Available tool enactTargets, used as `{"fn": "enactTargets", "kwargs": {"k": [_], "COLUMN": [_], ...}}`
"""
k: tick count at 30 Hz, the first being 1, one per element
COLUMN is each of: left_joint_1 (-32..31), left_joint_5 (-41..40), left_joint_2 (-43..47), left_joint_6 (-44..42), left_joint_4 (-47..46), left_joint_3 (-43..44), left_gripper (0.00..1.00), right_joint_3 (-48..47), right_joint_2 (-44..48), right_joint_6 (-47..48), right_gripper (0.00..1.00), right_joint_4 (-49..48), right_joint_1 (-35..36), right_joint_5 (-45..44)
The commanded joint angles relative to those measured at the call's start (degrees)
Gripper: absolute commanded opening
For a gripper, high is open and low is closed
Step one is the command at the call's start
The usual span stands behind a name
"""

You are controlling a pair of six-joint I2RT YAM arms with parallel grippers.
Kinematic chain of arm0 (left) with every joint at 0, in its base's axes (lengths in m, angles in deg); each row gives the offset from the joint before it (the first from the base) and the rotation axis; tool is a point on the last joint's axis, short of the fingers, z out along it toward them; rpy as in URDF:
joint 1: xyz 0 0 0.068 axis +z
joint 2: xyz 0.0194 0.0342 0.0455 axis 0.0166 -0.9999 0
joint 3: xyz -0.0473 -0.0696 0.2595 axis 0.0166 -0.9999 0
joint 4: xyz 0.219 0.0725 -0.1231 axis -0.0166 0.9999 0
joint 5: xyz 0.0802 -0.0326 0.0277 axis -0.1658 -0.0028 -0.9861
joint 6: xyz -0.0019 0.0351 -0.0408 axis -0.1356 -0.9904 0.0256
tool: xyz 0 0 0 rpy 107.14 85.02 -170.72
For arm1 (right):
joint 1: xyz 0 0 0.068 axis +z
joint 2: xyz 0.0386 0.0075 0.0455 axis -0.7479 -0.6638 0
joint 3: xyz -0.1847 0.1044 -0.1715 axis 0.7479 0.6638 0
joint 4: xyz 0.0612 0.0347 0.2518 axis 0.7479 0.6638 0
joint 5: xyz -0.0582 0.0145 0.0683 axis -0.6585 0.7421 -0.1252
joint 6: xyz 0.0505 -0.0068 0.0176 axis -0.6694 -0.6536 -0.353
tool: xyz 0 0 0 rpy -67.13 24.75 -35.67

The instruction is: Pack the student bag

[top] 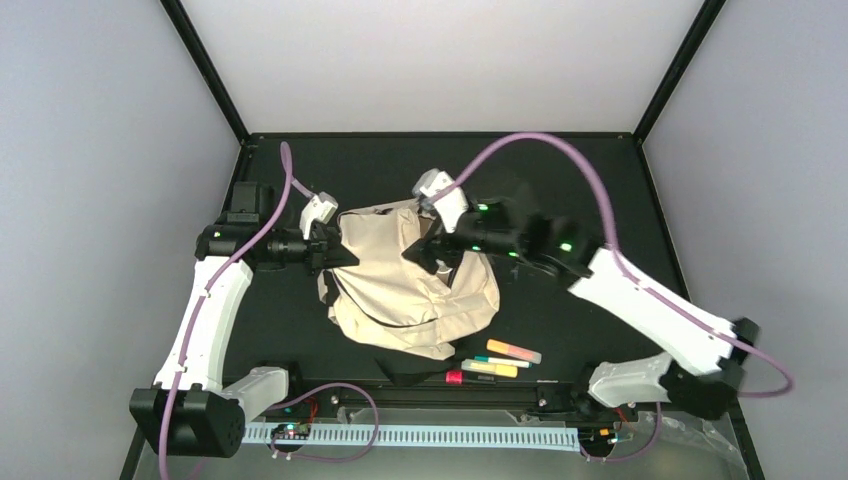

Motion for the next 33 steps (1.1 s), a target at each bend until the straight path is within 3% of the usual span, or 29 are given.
{"fn": "enactTargets", "kwargs": {"k": [1, 4, 7, 11, 20, 24, 33], "left_joint_1": [-0.1, -0.1, -0.1, -0.1, -0.1, -0.1, -0.1], "left_joint_5": [4.3, 4.2, 4.0, 3.9, 3.9, 4.0, 5.2], "left_joint_2": [1.3, 1.7, 1.9, 2.2, 2.3, 2.1, 1.7], "left_joint_6": [0.1, -0.1, -0.2, -0.3, -0.8, -0.9, -2.1], "left_joint_4": [-0.2, -0.1, -0.1, -0.1, 0.3, 0.3, 1.2], "left_joint_3": [3.1, 3.0, 2.8, 2.3, 2.3, 2.3, 2.9], "left_gripper": [0.02, 0.01, 0.02, 0.02, 0.02, 0.02, 0.02], "right_joint_3": [2.2, 2.6, 6.6, 10.9, 12.4, 13.7, 6.4], "right_joint_2": [4.4, 1.9, 0.2, 0.7, -3.9, -2.6, -9.2], "right_joint_6": [-3.4, -12.3, -19.3, -22.0, -23.3, -23.2, -20.9], "right_gripper": [0.92, 0.7, 0.55, 0.41, 0.28, 0.03, 0.01], "right_joint_4": [-5.7, 1.3, 3.8, -1.6, -0.5, -2.6, -3.1], "right_joint_1": [-0.5, -4.7, -9.2, -9.4, -9.3, -9.3, -3.0], "right_joint_5": [6.2, -6.5, -7.1, -1.5, -6.7, -6.0, -6.6]}}
